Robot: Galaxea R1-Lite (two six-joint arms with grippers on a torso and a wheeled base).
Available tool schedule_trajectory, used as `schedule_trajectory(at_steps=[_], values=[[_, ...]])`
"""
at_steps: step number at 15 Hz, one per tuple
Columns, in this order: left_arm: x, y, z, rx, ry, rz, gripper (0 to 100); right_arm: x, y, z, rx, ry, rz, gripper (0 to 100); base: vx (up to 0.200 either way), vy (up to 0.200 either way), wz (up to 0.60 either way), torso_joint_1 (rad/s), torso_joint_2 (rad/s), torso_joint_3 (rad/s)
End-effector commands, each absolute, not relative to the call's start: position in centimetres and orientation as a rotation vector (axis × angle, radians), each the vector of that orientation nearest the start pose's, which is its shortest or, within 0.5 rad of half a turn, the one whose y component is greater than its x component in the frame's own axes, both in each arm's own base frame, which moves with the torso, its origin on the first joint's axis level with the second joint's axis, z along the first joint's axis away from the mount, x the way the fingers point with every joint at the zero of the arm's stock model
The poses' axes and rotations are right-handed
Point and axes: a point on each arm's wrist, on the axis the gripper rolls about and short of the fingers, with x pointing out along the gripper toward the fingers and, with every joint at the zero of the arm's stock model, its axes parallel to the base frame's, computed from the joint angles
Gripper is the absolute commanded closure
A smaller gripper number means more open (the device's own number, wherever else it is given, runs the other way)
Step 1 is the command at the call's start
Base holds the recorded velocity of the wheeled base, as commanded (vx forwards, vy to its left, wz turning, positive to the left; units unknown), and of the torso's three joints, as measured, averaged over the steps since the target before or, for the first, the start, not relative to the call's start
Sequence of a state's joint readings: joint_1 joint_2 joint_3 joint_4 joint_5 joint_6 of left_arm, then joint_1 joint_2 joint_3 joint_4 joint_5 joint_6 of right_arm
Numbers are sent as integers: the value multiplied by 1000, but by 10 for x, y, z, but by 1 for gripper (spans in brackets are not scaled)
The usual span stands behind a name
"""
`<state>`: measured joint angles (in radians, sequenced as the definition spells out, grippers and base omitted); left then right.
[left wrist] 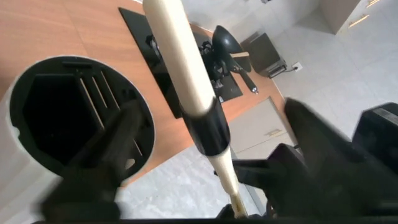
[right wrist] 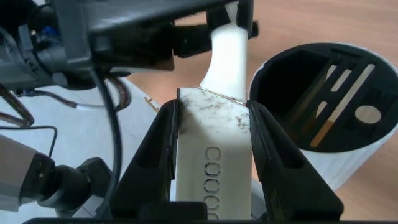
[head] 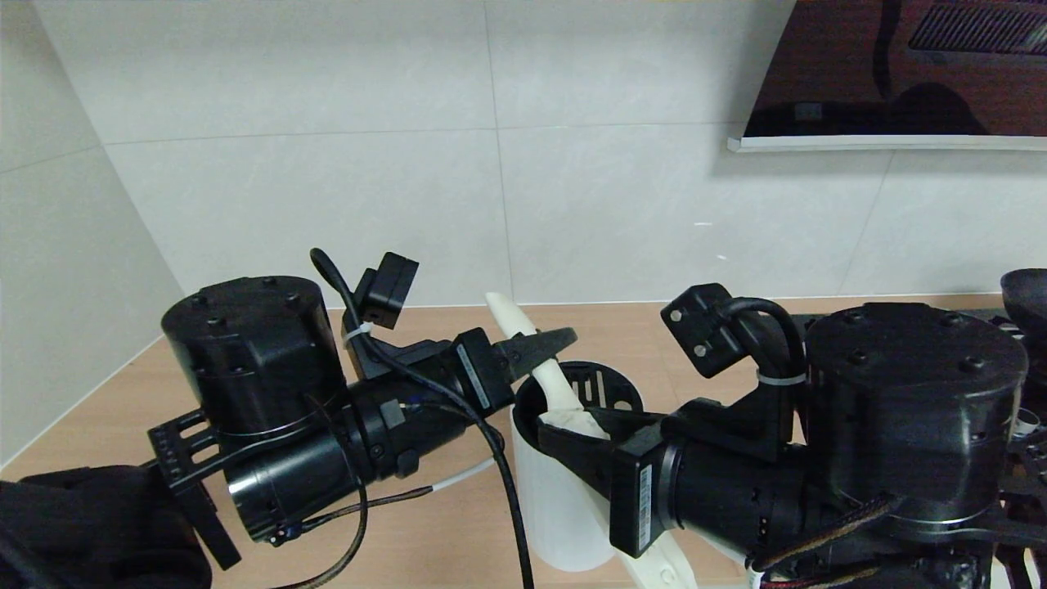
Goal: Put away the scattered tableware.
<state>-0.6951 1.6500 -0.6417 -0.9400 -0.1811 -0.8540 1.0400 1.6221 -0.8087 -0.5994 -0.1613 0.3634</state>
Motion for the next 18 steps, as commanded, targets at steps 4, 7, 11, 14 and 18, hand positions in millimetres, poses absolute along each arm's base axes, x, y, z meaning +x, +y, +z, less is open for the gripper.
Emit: schedule_trajectory(at_steps=[4,7,11,14,18], values=[[214,-185,185,-780,437,-792,100,150,248,203,214,335,828,100,0,0,0,0,0,0],[214,-184,185,-780,435,-793,100,150,248,203,213,336,828,100,0,0,0,0,0,0],[213,-184,186,-782,433,-797,100,151,248,202,211,338,822,100,0,0,0,0,0,0],[213,-184,186,-784,434,-797,100,151,248,202,211,338,823,0,0,0,0,0,0,0],[212,-182,193,-792,410,-801,100,152,246,204,216,331,815,0,0,0,0,0,0,0]])
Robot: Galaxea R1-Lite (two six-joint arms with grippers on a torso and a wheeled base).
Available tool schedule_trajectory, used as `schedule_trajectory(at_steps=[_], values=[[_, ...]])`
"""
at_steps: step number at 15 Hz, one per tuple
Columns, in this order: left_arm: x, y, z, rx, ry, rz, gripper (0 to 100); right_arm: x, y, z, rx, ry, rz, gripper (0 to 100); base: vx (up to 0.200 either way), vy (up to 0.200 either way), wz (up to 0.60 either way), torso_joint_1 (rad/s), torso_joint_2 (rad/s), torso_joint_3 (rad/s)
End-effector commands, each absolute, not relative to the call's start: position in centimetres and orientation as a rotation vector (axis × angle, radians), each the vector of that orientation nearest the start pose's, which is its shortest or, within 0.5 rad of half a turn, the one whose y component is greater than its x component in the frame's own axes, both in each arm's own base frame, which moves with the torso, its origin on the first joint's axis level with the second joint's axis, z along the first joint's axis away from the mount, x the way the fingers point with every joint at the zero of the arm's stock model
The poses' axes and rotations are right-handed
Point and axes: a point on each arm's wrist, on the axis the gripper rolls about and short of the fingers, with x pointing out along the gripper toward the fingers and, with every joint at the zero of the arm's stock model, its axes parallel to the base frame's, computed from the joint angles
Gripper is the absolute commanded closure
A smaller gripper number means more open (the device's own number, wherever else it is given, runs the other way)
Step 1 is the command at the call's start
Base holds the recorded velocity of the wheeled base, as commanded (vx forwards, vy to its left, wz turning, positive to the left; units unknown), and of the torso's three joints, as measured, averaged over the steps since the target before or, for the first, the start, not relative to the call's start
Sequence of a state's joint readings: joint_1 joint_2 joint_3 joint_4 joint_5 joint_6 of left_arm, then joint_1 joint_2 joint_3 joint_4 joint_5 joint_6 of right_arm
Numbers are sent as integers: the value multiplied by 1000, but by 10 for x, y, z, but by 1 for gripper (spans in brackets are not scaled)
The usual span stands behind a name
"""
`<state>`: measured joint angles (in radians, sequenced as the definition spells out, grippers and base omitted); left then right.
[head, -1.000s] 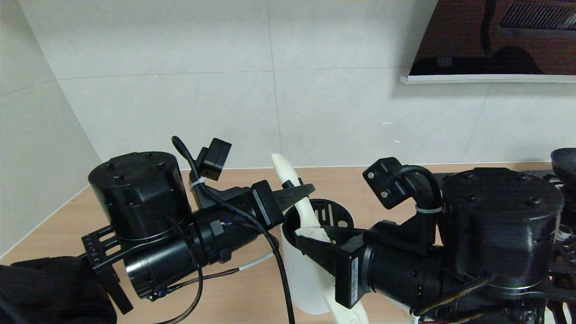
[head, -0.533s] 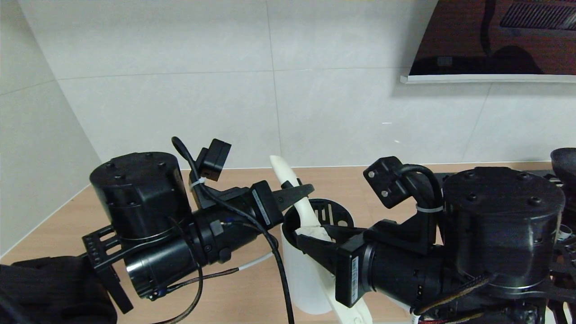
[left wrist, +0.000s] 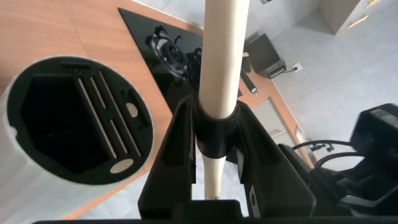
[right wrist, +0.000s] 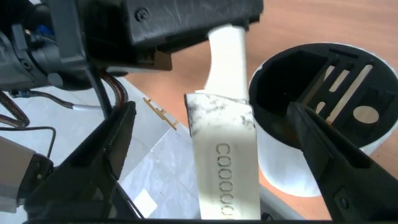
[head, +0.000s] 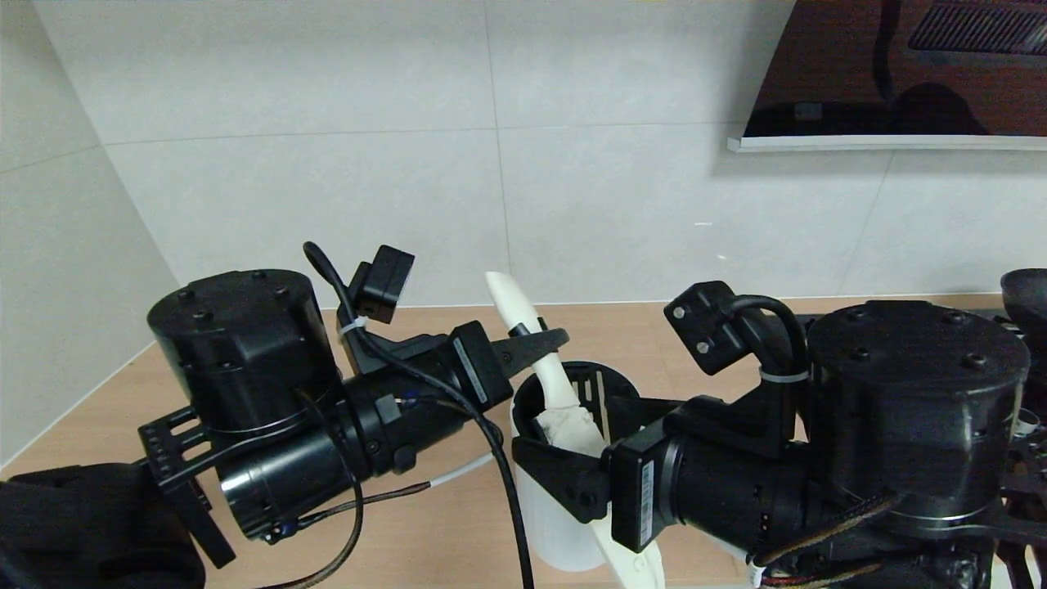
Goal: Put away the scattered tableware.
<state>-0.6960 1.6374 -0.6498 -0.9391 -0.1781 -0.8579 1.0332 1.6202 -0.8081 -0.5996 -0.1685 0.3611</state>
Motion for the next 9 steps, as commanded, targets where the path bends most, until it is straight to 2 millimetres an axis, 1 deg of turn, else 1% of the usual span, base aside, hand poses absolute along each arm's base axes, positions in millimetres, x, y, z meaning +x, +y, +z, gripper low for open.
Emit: schedule_trajectory(at_steps=[1,3,4,5,7,8,9], values=[[213,-182,194,-792,406,-798,100,153,245,205,216,326,807,0,0,0,0,0,0,0],[216,-179,200,-796,379,-783,100,163,237,207,226,312,767,0,0,0,0,0,0,0],[218,-174,209,-804,353,-756,100,173,230,210,237,300,732,0,0,0,0,0,0,0],[219,-168,218,-807,332,-720,100,182,225,212,246,289,700,0,0,0,0,0,0,0],[220,-155,243,-807,276,-631,100,192,213,218,261,265,651,0,0,0,0,0,0,0],[219,-153,248,-807,263,-621,100,194,211,218,263,261,644,0,0,0,0,0,0,0],[214,-146,267,-780,231,-559,100,200,206,222,270,247,617,0,0,0,0,0,0,0]])
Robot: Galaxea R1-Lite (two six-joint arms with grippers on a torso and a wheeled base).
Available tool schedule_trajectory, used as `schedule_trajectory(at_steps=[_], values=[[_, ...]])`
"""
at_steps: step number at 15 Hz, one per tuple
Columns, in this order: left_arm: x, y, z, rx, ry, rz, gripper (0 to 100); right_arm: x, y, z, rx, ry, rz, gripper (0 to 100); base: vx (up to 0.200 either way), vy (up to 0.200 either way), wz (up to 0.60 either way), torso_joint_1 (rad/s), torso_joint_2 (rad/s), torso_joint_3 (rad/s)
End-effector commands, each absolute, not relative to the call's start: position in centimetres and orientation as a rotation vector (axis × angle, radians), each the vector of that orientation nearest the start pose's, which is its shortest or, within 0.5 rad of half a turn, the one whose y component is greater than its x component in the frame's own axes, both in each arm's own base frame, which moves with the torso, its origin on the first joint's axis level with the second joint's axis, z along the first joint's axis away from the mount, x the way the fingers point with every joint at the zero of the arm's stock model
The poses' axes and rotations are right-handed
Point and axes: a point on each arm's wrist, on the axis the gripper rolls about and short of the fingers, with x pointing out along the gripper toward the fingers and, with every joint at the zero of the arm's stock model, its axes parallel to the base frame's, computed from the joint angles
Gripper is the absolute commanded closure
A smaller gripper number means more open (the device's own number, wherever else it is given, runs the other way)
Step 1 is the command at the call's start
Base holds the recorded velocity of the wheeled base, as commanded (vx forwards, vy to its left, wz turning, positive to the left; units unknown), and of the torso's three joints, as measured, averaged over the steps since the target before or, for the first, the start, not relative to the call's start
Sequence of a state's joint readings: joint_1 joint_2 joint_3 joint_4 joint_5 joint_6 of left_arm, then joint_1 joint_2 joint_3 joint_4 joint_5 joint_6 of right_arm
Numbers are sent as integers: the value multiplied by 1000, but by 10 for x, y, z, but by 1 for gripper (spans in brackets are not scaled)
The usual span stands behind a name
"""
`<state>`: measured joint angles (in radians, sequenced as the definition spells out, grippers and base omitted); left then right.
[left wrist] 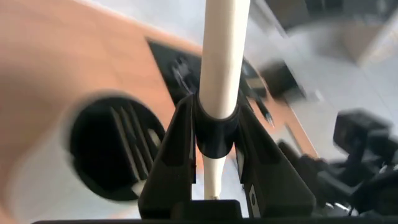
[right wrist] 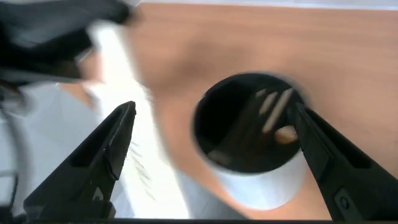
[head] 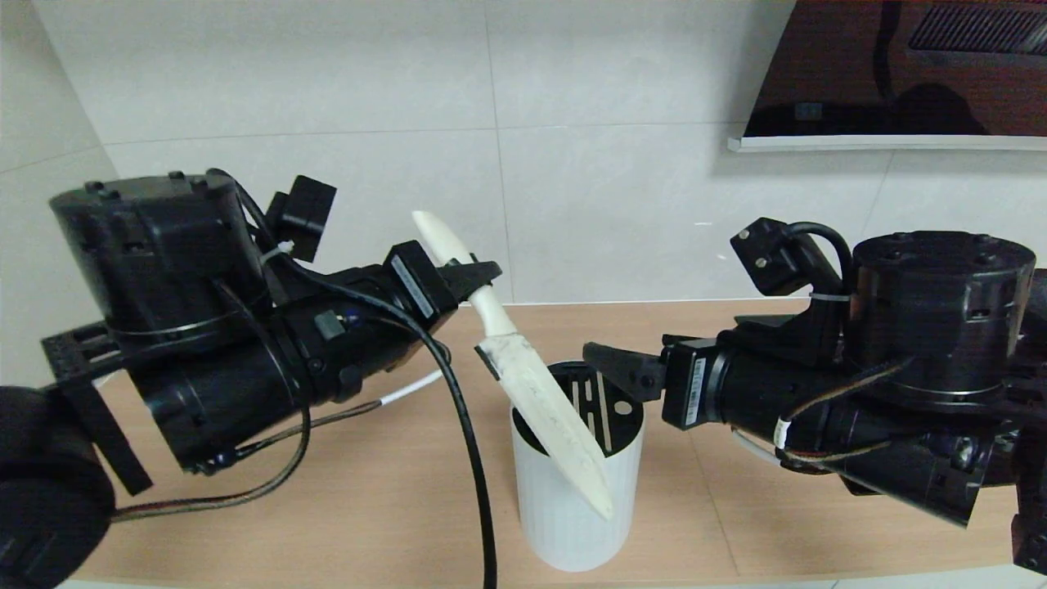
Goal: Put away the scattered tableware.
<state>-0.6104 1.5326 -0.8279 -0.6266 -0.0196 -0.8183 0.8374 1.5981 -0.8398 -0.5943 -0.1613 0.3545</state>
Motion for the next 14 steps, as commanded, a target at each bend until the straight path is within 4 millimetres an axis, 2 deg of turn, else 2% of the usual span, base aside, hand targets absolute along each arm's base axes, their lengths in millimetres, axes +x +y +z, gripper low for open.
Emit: schedule_trajectory(at_steps=[1,3,5,7,9,12,14], values=[[210,-142,279,-733,235,-481,100,206,202,224,275,239,595,0,0,0,0,0,0,0],[210,-139,292,-698,216,-377,100,210,198,225,277,236,576,0,0,0,0,0,0,0],[214,-140,293,-634,181,-302,100,212,196,225,278,236,562,0,0,0,0,0,0,0],[222,-147,286,-504,156,-228,100,216,193,223,276,236,543,0,0,0,0,0,0,0],[224,-165,284,-406,109,-230,100,220,189,222,270,234,520,0,0,0,0,0,0,0],[236,-188,263,-342,18,-164,100,231,185,218,258,240,484,0,0,0,0,0,0,0],[233,-192,265,-343,-47,-173,100,241,183,215,254,242,446,0,0,0,0,0,0,0]])
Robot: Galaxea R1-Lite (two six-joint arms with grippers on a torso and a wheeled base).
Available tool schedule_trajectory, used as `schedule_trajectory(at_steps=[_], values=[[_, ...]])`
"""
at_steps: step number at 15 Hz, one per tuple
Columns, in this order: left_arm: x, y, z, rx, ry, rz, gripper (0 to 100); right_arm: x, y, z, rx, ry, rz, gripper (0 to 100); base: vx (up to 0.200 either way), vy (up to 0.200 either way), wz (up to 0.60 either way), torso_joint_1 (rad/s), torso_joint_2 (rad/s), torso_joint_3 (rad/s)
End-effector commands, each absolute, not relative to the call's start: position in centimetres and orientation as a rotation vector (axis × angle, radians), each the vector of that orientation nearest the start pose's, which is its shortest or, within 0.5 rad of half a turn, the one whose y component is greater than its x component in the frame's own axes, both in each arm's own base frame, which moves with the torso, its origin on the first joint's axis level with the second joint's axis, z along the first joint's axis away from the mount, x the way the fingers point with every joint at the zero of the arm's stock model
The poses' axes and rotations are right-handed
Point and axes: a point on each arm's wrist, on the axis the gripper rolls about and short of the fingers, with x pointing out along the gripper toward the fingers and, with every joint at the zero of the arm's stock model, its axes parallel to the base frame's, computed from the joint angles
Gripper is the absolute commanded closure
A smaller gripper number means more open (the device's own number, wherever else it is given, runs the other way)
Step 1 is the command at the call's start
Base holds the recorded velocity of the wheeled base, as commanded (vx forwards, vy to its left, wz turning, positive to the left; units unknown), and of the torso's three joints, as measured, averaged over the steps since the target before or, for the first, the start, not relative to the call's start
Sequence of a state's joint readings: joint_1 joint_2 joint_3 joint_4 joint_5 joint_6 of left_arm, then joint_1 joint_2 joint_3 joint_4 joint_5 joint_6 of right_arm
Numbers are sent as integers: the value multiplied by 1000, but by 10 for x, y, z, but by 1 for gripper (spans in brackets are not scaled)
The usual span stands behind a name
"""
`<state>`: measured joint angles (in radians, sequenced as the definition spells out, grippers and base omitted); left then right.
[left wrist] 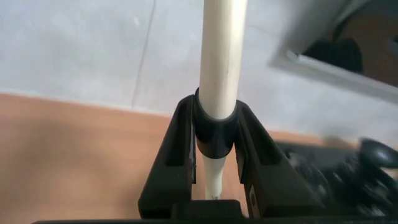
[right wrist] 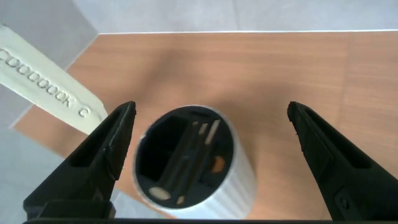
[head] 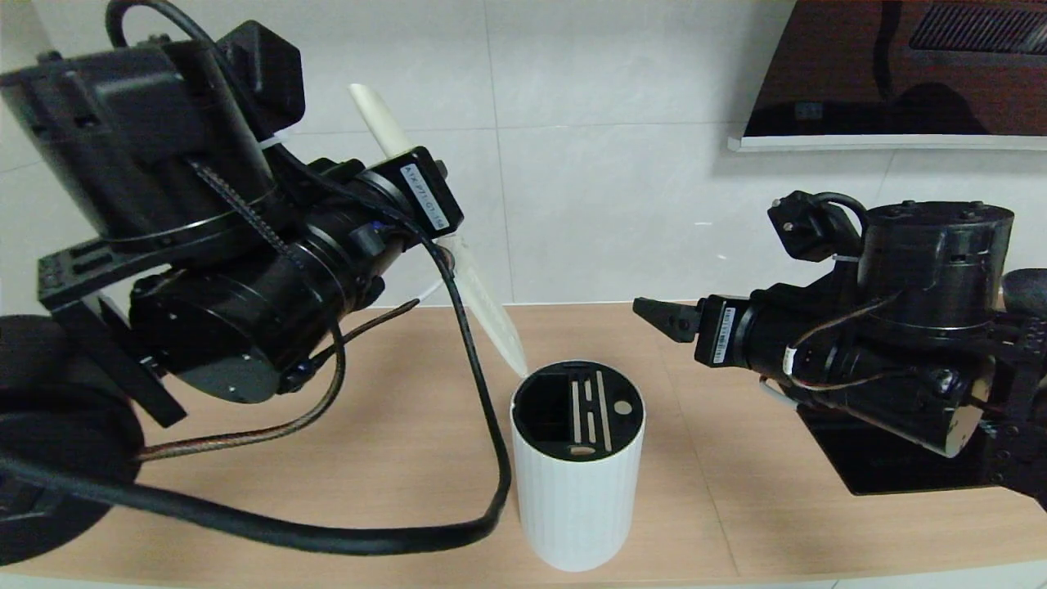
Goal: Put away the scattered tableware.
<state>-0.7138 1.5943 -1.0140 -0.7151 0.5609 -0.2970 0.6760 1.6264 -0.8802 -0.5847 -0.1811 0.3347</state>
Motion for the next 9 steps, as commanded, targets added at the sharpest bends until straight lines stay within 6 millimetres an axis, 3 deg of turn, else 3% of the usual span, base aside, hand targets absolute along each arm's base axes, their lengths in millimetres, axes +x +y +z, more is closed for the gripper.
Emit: schedule_trajectory(at_steps=[1,9], values=[[230,-195,265,-339,-56,-182,100,243,183,214,253,244,442,0,0,0,0,0,0,0],[217,-219,238,-248,-77,-251,100,250,187,203,213,260,393,0,0,0,0,0,0,0]])
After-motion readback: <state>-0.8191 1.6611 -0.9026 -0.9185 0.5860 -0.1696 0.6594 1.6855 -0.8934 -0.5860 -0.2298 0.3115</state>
